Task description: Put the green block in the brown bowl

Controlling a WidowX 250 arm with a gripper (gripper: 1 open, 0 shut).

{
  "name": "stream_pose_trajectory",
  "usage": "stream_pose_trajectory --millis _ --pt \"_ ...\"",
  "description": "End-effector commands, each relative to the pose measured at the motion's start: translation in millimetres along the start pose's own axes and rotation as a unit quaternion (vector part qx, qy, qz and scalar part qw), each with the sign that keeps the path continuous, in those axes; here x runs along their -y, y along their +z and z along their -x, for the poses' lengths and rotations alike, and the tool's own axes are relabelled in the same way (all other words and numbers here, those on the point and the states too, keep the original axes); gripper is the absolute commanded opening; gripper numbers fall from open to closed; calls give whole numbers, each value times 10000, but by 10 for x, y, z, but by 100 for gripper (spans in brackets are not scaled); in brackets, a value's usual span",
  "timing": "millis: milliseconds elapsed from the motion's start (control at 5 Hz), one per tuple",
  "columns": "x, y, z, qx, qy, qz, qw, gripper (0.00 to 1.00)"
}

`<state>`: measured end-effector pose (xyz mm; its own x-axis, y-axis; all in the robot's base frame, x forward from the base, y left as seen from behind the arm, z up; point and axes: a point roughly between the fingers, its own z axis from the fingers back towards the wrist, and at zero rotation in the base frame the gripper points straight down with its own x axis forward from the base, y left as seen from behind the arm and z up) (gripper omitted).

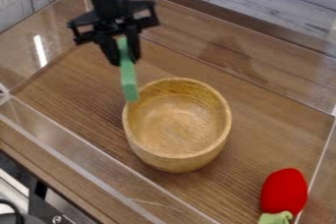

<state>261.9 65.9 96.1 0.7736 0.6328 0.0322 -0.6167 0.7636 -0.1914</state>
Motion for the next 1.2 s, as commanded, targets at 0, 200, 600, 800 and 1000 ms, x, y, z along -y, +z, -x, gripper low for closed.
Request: stream_pose_trajectory --millis 0,200,600,800,1000 --pt "164 4 246 121 -445 31 9989 0" --pt "278 -122 495 78 -494 4 9987 0" --pt "348 -256 632 130 -777 -1 9969 100" --pt "368 -192 547 154 -908 35 9957 0" --pt "436 -244 629 199 -808 25 9965 0"
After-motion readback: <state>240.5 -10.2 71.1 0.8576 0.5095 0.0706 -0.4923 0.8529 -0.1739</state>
